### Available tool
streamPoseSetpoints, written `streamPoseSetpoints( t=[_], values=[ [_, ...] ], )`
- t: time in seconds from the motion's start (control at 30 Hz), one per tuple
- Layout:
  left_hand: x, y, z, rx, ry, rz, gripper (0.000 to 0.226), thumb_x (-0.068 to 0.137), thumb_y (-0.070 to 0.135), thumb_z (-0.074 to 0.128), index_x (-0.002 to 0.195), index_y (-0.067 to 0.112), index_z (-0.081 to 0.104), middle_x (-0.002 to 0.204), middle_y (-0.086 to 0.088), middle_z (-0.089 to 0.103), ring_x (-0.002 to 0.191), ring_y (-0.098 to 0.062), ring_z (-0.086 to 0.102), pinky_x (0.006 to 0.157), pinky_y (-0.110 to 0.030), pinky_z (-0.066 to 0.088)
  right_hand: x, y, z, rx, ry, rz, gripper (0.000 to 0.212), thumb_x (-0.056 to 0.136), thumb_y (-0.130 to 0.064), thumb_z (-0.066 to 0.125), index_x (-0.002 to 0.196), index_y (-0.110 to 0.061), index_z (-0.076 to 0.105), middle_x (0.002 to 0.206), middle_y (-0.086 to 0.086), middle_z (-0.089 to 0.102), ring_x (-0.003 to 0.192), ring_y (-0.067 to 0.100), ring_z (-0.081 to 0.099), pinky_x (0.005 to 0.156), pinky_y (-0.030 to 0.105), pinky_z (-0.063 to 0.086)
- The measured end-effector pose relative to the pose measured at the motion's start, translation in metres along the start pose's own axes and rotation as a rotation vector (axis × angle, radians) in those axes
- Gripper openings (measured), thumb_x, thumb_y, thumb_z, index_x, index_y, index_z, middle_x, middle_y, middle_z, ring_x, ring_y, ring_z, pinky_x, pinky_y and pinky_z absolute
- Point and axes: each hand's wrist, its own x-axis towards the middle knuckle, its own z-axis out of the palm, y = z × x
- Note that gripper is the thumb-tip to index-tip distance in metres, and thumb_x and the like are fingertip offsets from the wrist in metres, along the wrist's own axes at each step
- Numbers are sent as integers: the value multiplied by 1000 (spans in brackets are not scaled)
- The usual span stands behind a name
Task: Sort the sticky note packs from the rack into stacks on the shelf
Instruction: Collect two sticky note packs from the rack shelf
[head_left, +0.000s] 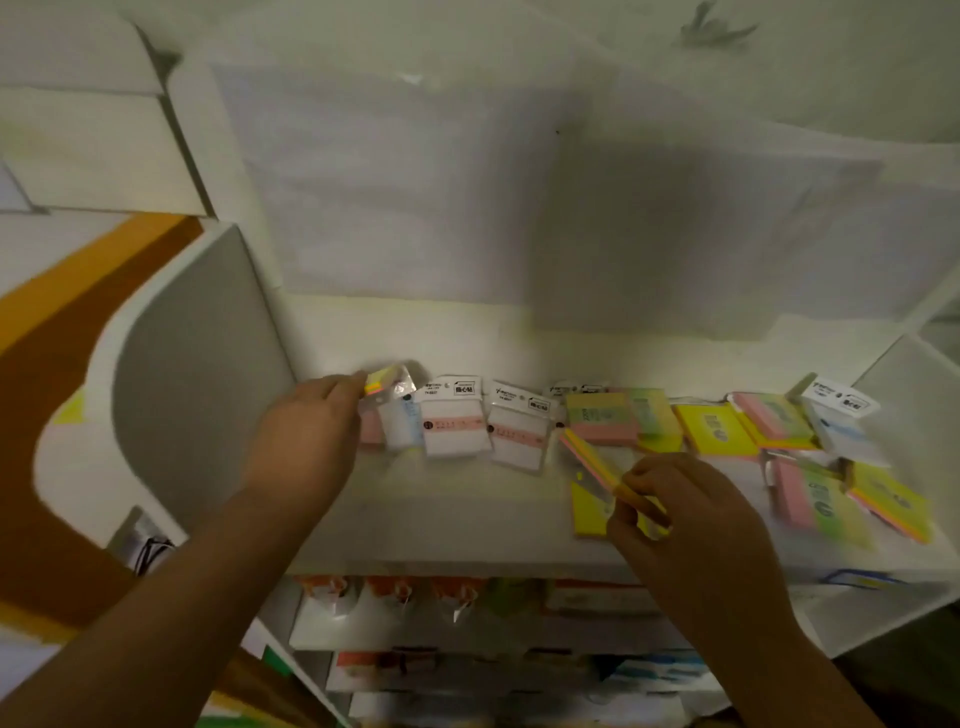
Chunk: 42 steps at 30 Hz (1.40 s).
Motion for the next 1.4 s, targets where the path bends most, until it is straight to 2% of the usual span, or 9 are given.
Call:
streamPoseSetpoints(
  t=[0.23,0.4,0.57,0.7,0.77,0.87,1.0,1.2,1.4],
  values=[
    [-54,1,-63,15,160,81,35,90,15,58,123,11,66,120,-10,66,104,-31,62,86,-40,50,10,-18,42,212,84,-162,7,72,-8,70,78,-10,71,93,1,67,83,22,63,73,34,54],
    [-91,-4,-100,52,180,52,32,94,17,58,125,13,65,120,-9,65,103,-28,61,81,-39,51,12,-54,67,293,46,-252,20,81,-22,60,86,-12,77,92,0,69,79,21,64,79,24,49],
    [-124,-27,-145,52,287,-28,33,95,15,58,128,11,64,117,-8,67,101,-27,60,84,-36,48,22,-120,64,313,152,-335,15,81,-15,65,86,-9,77,82,8,66,79,23,59,84,16,41],
    [-156,-53,-182,42,432,-74,28,92,12,64,120,7,67,117,-10,68,104,-25,62,92,-38,51,28,-178,62,376,236,-459,11,81,-12,70,86,-5,76,79,9,67,74,23,60,80,23,46],
    [-171,-77,-197,56,495,-89,24,93,13,61,115,5,69,113,-10,69,102,-23,64,90,-39,53,28,-210,63,395,283,-513,8,79,-9,73,81,-1,74,79,11,68,77,19,57,86,20,45],
    [-198,-125,-209,85,544,-168,22,90,8,62,110,3,71,109,-10,70,98,-23,65,87,-41,54,20,-263,67,449,296,-579,10,79,-11,74,78,-1,73,84,10,72,85,16,60,94,31,50],
    [-245,-209,-217,143,442,-313,23,90,11,63,111,7,72,106,-9,72,96,-24,65,87,-42,53,8,-345,83,494,207,-681,8,79,-10,74,83,-3,75,92,8,73,87,21,65,96,19,44],
    [-322,-320,-226,131,246,-440,25,95,17,55,116,15,69,108,-7,70,97,-25,63,85,-39,50,-16,-460,151,433,-18,-726,10,88,-13,69,96,-9,74,95,3,68,89,19,62,82,20,50],
    [-360,-388,-247,115,176,-460,36,91,32,49,116,16,71,115,-3,69,104,-22,62,89,-37,49,-27,-525,204,392,-64,-658,14,83,-13,76,96,-10,74,94,3,68,88,17,61,75,27,55]
  ],
)
